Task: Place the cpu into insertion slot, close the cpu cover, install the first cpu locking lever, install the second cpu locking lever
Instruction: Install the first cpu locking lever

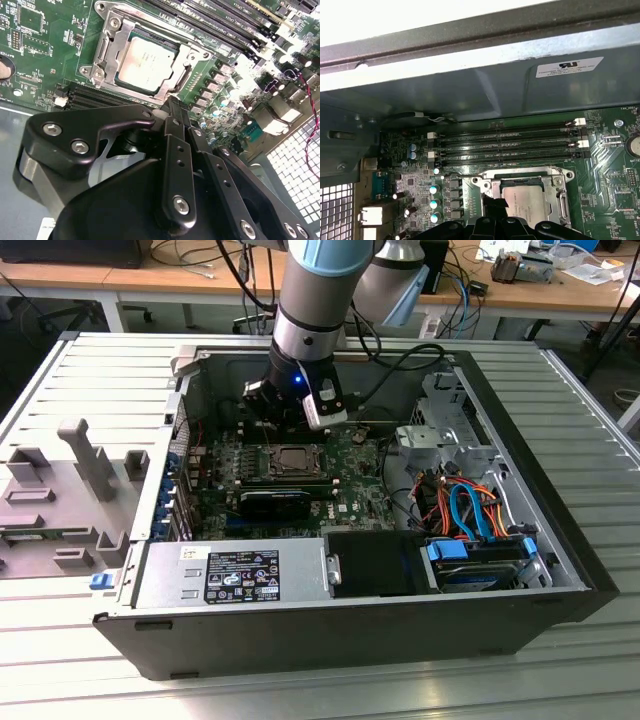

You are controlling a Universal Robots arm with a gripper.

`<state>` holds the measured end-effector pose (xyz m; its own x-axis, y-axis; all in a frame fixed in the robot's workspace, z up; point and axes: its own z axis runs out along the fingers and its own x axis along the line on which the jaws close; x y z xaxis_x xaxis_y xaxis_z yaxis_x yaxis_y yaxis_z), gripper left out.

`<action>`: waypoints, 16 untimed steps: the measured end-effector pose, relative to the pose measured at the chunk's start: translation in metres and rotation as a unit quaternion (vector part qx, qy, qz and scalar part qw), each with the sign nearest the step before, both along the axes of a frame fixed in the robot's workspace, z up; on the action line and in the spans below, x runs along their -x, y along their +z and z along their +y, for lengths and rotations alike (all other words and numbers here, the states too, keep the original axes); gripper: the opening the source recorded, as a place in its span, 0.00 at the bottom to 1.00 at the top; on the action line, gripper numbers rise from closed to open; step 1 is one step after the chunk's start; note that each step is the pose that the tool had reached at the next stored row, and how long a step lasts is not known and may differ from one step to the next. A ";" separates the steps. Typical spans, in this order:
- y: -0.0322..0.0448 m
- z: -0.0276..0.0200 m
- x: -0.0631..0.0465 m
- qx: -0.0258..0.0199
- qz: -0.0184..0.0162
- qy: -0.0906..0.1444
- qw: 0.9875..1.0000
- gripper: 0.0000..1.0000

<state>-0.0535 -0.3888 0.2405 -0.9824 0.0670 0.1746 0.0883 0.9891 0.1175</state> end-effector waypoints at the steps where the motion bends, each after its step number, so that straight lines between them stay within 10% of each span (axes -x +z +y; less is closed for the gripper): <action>1: 0.0000 0.0000 0.000 0.000 0.000 0.002 1.000 0.11; 16: 0.0000 0.0000 0.000 0.000 0.000 0.045 0.999 0.11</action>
